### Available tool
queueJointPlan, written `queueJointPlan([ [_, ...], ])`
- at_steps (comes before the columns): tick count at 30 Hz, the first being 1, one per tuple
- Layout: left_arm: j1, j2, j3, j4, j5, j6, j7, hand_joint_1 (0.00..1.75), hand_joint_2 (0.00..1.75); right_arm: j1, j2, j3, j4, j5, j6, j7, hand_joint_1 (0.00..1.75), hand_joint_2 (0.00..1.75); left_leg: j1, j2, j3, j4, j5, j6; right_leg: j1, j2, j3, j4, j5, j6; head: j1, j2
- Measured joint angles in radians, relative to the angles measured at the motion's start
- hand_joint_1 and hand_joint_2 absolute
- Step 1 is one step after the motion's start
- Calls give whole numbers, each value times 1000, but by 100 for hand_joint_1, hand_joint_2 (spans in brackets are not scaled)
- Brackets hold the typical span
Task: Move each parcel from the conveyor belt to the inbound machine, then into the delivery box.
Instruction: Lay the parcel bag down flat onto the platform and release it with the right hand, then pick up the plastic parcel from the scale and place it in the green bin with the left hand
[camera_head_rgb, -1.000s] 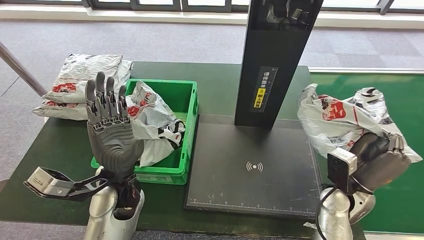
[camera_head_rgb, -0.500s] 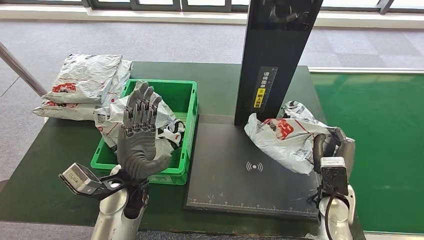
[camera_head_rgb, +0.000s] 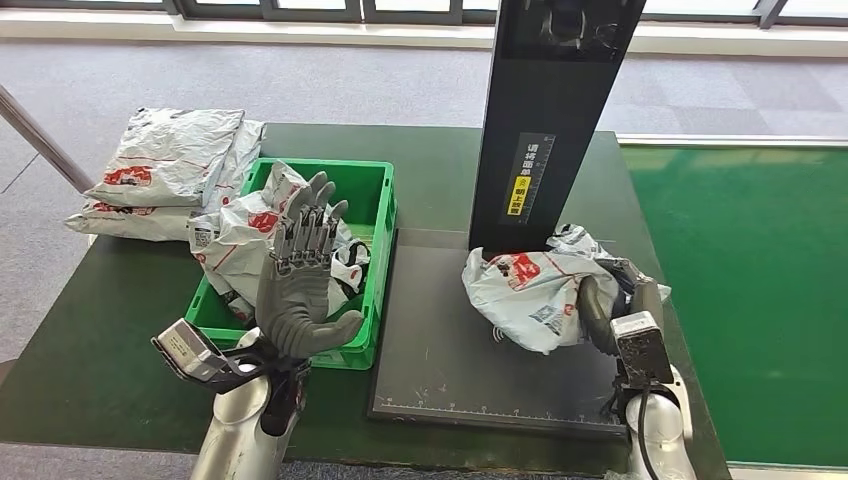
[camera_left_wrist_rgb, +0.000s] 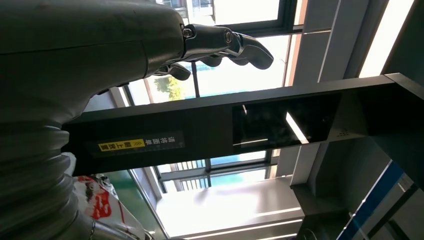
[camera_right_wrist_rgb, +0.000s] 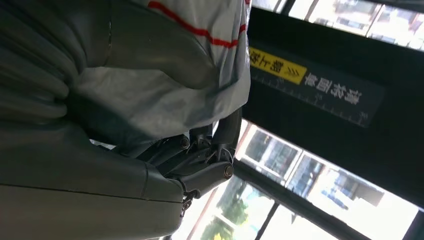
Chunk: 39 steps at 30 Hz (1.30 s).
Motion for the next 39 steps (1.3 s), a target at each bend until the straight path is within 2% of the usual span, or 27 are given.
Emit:
queueJointPlan([
  [2,-1,0,-1,4,-4,4,0,0,175,-4,-3,8,20,-13,34,6,42,175,0,0,0,0,0,0,0,0,0,0,0,0,0,0],
  [8,-1,0,-1,8,-4,5,0,0,175,-13,-7,14,50,-18,45,8,42,175,0,0,0,0,0,0,0,0,0,0,0,0,0,0],
  [12,-2,0,-1,9,-6,8,0,0,175,-16,-9,15,63,-23,55,9,0,0,0,0,0,0,0,0,0,0,0,0,0,0,0,0],
  [21,-19,4,-22,24,-34,66,0,0,175,-118,-34,15,198,-136,190,-4,0,0,0,0,0,0,1,0,0,0,0,0,1,0,0,0],
  [34,-29,10,-29,36,-37,75,0,0,175,-152,-49,15,271,-158,211,-10,0,0,0,0,0,0,1,-1,0,0,0,0,0,0,0,0],
  [39,-30,11,-38,40,-64,100,0,0,175,-139,-49,12,253,-254,255,-32,0,0,0,0,0,0,1,-1,0,0,0,0,1,0,0,0],
])
